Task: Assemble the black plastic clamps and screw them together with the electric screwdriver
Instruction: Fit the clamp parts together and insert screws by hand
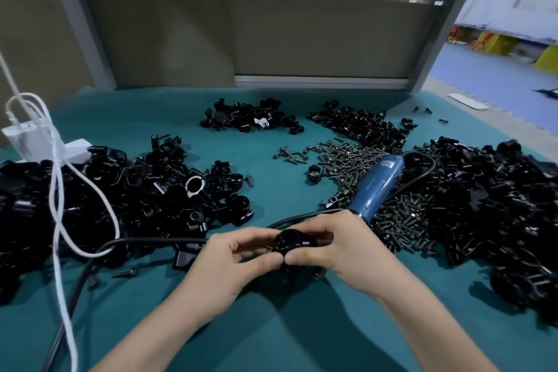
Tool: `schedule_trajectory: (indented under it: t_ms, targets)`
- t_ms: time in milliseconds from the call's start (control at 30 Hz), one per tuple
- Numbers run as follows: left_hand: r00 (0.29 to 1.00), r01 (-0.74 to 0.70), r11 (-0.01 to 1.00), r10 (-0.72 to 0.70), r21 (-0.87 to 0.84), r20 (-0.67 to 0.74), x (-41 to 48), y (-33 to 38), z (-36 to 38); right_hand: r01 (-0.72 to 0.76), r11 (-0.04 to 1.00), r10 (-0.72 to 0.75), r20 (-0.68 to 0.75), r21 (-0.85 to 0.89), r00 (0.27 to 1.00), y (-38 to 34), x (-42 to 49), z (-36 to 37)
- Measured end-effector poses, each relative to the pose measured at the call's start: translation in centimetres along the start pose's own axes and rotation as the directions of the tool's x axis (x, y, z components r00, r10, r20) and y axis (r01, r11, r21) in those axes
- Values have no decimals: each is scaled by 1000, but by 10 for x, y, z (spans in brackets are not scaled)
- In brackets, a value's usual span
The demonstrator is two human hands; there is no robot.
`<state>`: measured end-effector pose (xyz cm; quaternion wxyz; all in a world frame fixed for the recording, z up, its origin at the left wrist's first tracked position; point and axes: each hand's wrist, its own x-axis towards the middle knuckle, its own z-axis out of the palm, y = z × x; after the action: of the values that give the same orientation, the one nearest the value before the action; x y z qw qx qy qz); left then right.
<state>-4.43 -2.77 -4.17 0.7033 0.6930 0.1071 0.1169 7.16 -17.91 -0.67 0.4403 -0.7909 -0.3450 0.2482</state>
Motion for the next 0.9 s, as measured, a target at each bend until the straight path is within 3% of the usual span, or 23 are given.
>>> schedule_trajectory:
  t_ms: [267,600,667,800,833,900]
  targets:
    - [999,10,996,-13,-85,-35,3,-5,1,-29,997,35,-78,78,996,11,-1,4]
    - [998,22,989,-31,-145,-60,4,-3,7,-11,991,13,-16,134,1000,12,4,0]
    - [997,27,990,-36,-136,-66,4,-2,7,-20,997,21,-4,76,1000,8,5,-2]
    - [995,26,992,-37,-127,-87,4,-3,9,-5,1000,7,174,-13,985,-12,2,-29]
    - [995,25,991,-38,-132,-94,5,-3,10,-1,998,10,127,-69,992,-17,7,-40]
    - [994,29,991,-42,-131,-99,6,-3,10,-11,947,-24,-107,-320,994,-21,27,-65]
